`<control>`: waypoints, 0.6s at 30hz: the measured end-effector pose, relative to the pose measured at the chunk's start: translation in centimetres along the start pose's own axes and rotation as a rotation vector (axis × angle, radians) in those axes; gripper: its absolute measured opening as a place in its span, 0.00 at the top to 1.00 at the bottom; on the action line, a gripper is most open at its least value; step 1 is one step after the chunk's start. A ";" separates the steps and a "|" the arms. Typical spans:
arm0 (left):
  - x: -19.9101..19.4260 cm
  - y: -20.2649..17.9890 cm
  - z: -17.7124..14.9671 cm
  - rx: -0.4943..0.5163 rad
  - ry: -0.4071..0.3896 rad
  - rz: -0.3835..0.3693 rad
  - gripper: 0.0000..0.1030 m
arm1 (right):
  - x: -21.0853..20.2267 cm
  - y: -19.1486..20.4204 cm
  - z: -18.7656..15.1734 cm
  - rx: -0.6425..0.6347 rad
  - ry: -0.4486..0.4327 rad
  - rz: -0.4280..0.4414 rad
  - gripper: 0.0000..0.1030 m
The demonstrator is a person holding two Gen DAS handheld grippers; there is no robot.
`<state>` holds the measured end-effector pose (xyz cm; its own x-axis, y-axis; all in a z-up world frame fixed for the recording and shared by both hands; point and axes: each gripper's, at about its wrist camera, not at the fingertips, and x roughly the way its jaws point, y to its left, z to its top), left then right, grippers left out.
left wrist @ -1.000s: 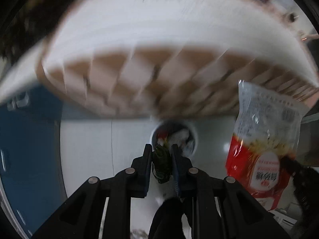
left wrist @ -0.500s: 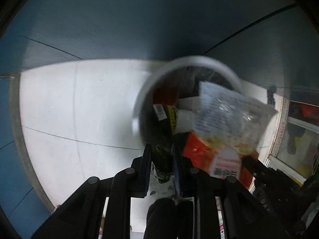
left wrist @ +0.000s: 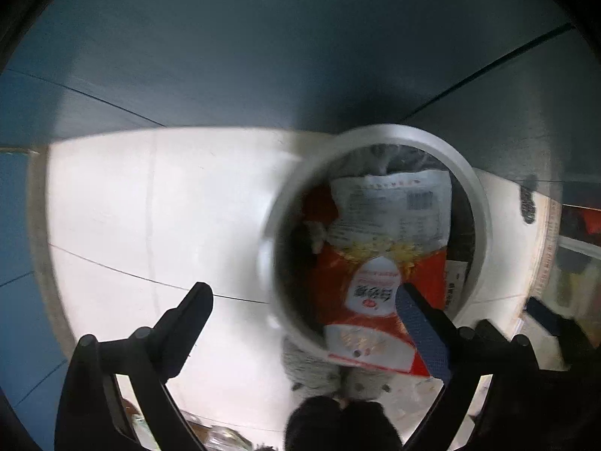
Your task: Collect trash
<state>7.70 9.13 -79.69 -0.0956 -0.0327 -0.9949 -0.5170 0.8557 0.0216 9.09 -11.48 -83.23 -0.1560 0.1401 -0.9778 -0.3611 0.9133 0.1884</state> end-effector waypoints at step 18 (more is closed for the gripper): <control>-26.8 0.3 -15.9 -0.071 -0.244 0.070 0.03 | -28.4 2.8 -10.3 -0.108 -0.229 -0.093 0.00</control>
<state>-3.39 2.03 -51.45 0.0705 0.1583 -0.9849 -0.5756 0.8128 0.0894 3.09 -16.84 -53.96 0.0898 0.1512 -0.9844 -0.4624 0.8818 0.0932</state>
